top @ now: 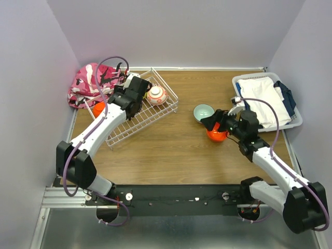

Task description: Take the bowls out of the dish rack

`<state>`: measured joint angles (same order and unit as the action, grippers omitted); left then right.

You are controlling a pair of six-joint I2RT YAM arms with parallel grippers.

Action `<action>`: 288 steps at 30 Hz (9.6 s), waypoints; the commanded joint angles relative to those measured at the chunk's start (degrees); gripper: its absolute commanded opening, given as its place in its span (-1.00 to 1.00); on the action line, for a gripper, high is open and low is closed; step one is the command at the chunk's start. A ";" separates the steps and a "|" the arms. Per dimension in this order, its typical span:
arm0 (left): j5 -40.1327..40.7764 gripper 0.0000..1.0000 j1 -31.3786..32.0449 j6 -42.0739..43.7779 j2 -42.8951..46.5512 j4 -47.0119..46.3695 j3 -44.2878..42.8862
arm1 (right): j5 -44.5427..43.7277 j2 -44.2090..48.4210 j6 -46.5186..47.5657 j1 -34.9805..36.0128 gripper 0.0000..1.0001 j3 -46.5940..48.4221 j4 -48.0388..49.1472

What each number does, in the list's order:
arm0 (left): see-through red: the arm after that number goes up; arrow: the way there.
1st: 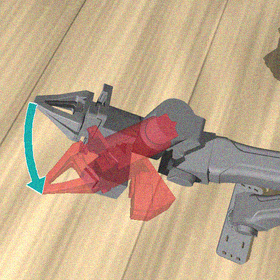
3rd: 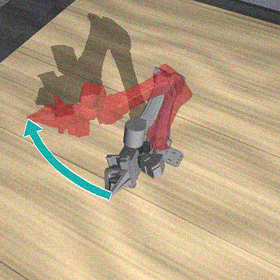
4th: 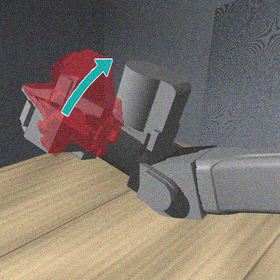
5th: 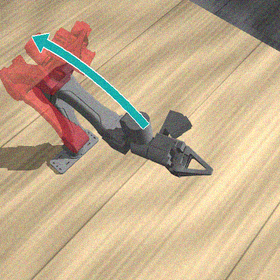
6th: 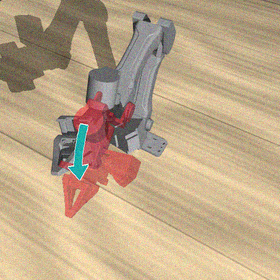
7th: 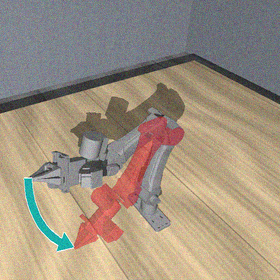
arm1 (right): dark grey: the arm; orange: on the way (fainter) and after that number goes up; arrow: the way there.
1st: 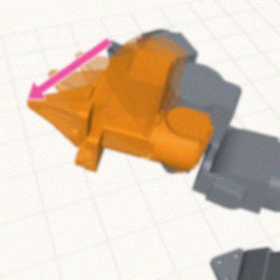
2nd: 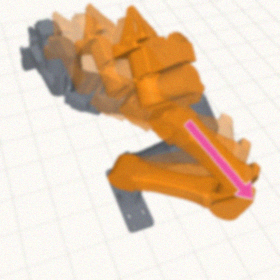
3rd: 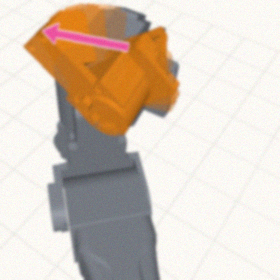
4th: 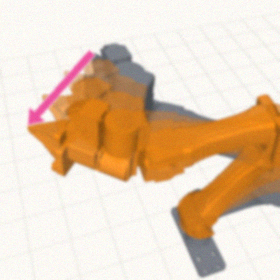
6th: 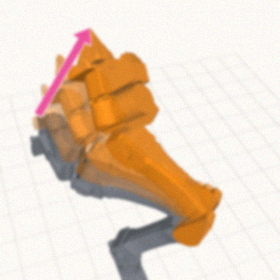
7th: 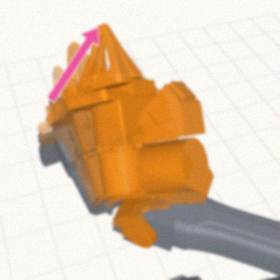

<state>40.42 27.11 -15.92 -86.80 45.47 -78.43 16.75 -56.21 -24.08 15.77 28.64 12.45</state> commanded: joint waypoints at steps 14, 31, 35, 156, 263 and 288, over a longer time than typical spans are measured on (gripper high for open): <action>-21.95 0.18 -2.24 -7.80 19.56 -23.14 12.60 | 20.86 -14.54 -8.61 1.01 0.99 10.90 6.09; -51.75 0.17 -2.15 -27.92 27.04 -49.76 27.89 | 22.36 -23.33 -21.01 8.31 0.98 14.95 16.28; -54.83 0.16 -1.80 -32.40 27.30 -54.95 31.57 | 21.57 -25.87 -22.85 9.80 0.96 15.74 17.87; 1.41 0.98 -2.42 25.66 -8.64 -25.17 7.16 | -17.10 -6.46 6.85 13.85 1.00 10.90 -6.64; -42.69 -0.98 -17.80 -11.83 9.37 -28.76 10.30 | 13.30 -31.59 -4.04 13.94 0.95 35.61 -10.63; -68.90 -0.98 -17.62 -40.59 19.04 -58.57 26.40 | 18.66 -44.78 -19.69 13.94 0.82 40.44 2.84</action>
<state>-23.03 9.32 -51.62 -70.41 -4.21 -52.71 33.32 -98.35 -40.18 29.30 66.50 11.18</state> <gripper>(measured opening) 0.746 0.926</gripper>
